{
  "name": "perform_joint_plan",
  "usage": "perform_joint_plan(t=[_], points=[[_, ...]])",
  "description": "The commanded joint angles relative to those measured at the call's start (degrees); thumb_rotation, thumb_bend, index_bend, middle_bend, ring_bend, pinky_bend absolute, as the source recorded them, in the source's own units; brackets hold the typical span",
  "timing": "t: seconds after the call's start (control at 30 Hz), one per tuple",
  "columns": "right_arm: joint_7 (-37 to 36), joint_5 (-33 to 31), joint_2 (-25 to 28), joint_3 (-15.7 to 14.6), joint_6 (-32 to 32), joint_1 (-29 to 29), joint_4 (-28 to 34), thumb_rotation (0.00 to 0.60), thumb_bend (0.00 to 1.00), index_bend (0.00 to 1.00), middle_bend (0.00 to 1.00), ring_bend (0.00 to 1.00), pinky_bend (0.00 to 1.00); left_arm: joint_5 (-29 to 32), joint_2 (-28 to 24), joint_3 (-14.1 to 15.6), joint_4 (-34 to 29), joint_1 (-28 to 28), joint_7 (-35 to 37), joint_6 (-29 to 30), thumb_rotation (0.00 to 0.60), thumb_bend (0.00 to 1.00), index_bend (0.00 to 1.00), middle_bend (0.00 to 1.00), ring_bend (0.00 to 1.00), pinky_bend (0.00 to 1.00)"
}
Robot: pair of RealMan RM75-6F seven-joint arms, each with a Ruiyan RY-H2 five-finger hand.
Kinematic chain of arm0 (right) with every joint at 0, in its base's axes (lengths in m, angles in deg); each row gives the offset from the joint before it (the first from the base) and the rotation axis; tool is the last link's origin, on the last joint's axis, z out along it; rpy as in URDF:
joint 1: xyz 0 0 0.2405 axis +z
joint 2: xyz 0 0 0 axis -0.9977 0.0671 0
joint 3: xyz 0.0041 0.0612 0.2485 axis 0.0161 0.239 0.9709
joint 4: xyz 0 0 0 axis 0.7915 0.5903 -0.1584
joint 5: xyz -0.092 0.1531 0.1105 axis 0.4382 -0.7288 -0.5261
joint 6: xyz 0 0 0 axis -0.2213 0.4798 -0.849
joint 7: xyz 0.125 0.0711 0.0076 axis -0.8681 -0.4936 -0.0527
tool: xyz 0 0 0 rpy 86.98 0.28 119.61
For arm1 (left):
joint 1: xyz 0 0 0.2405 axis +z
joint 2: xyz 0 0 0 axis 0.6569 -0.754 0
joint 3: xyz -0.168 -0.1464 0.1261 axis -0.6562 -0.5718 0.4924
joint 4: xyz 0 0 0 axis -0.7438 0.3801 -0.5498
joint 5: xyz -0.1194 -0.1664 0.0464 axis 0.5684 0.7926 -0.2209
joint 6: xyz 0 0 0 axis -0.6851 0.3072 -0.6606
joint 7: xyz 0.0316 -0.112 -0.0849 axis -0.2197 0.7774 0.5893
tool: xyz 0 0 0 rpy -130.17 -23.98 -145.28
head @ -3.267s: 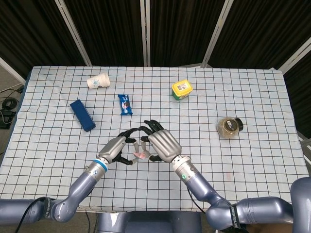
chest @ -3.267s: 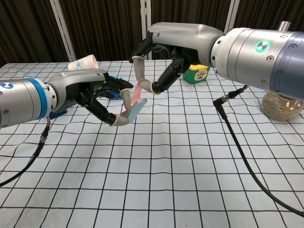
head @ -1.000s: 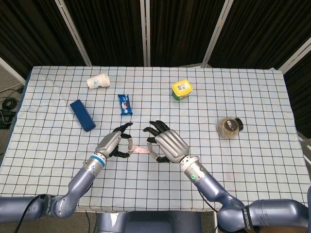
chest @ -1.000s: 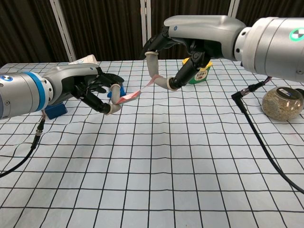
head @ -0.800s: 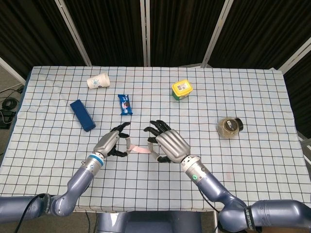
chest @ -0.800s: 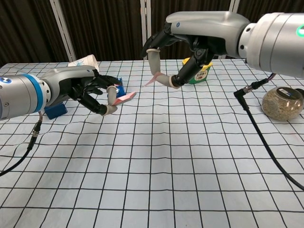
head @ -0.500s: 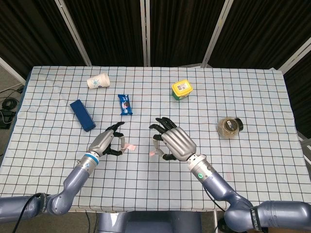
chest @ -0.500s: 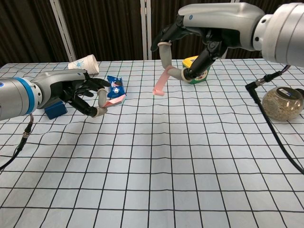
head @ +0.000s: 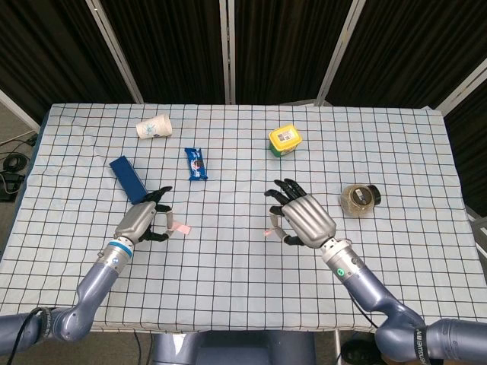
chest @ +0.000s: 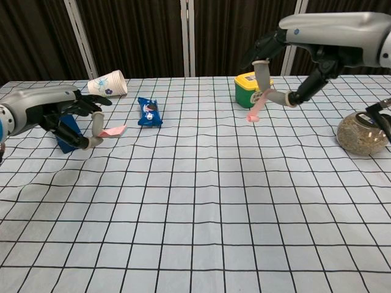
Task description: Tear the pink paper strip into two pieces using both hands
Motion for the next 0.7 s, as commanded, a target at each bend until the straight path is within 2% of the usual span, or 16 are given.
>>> perform_joint_plan(t=[0.03,0.07,0.1,0.17,0.37,0.57,0.7], points=[[0.2,4.7,0.3,-2.9,-0.7,-1.8,-5.3,0.600,0.20,0.38,0.13,0.00,0.00,-1.9,-1.5,0.8,1.0,1.6,0.2,1.6,0.600,0.06,0.00,0.00,0.00,0.00],[0.4,5.8,0.4,-3.4,-0.8,-2.1,-6.6,0.600,0.09,0.22,0.09,0.00,0.00,-2.3,-1.9,0.9,1.4,2.0,0.0,2.4,0.600,0.02,0.00,0.00,0.00,0.00],[1.0,6.6,0.6,-4.1,-0.9,-2.5,-7.8,0.600,0.02,0.10,0.05,0.00,0.00,-2.8,-2.4,1.1,1.7,2.5,-0.2,3.1,0.600,0.00,0.00,0.00,0.00,0.00],[1.6,7.9,1.3,-5.1,-1.3,-3.3,-9.2,0.600,0.00,0.01,0.00,0.00,0.00,-4.1,-3.6,1.0,1.8,3.7,0.8,4.4,0.600,0.00,0.00,0.00,0.00,0.00],[-2.7,11.3,4.2,-6.4,-5.0,-6.9,-8.7,0.600,0.00,0.00,0.00,0.00,0.00,-8.9,-8.2,1.4,2.4,7.0,5.9,5.7,0.600,0.00,0.00,0.00,0.00,0.00],[-9.3,19.1,8.8,-8.4,-15.5,-13.8,-10.9,0.600,0.00,0.00,0.00,0.00,0.00,-15.7,-14.3,1.7,2.9,12.8,11.4,13.0,0.600,0.00,0.00,0.00,0.00,0.00],[-13.8,21.2,10.2,-9.4,-22.6,-19.1,-14.6,0.600,0.00,0.00,0.00,0.00,0.00,-19.4,-18.5,3.0,2.0,17.5,12.7,18.9,0.600,0.00,0.00,0.00,0.00,0.00]])
